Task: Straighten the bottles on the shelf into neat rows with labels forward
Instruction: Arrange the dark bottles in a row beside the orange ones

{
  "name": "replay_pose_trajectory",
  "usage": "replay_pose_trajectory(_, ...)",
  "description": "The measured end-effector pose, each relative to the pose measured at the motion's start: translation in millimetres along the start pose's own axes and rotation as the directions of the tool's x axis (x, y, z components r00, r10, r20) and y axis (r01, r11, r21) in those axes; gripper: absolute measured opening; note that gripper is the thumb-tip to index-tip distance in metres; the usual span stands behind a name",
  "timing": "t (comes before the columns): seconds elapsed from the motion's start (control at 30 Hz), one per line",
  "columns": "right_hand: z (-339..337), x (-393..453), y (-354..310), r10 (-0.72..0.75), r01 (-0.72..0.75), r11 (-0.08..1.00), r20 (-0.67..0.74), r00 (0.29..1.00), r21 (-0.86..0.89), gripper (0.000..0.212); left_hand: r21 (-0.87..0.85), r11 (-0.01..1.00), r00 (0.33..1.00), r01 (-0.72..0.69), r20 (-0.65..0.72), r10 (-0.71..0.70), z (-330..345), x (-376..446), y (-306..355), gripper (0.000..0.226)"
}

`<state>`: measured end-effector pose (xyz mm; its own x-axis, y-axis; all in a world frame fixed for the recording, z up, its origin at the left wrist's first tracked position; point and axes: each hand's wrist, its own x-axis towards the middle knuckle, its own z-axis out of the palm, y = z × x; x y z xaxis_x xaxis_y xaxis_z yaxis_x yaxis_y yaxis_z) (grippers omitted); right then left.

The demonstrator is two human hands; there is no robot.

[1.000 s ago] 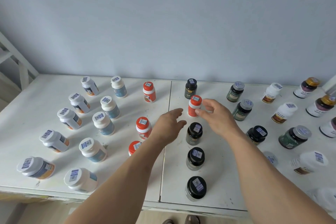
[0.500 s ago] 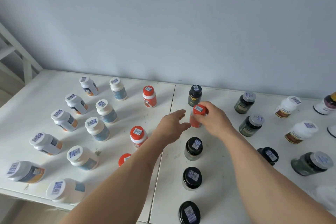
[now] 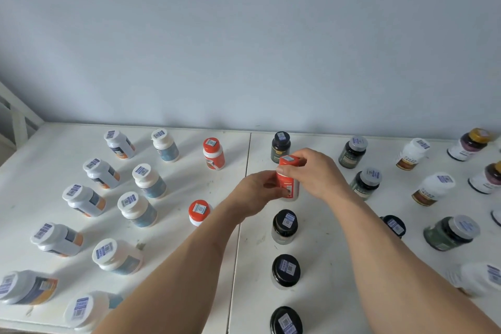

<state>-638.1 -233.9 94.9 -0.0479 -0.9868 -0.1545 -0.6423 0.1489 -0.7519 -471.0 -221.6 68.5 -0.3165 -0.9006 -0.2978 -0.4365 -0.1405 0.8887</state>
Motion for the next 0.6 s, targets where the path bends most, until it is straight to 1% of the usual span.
replay_pose_trajectory(0.07,-2.8,-1.1,-1.6,0.007,-0.007,1.0,-0.008,1.0,-0.003,0.043,-0.041,0.999,1.0,-0.001,0.031,0.002,-1.5,-0.9,1.7,0.032)
replay_pose_trajectory(0.23,-5.8,-3.3,-3.2,0.019,-0.019,1.0,-0.023,1.0,-0.021,0.04,-0.068,0.998,0.997,0.003,0.075,0.003,-3.3,-1.5,4.4,0.037)
replay_pose_trajectory(0.6,-11.1,-4.8,-10.1,0.005,-0.006,1.0,-0.021,1.0,-0.021,0.04,-0.09,0.996,0.998,-0.001,0.065,0.007,-7.2,-2.9,5.3,0.042)
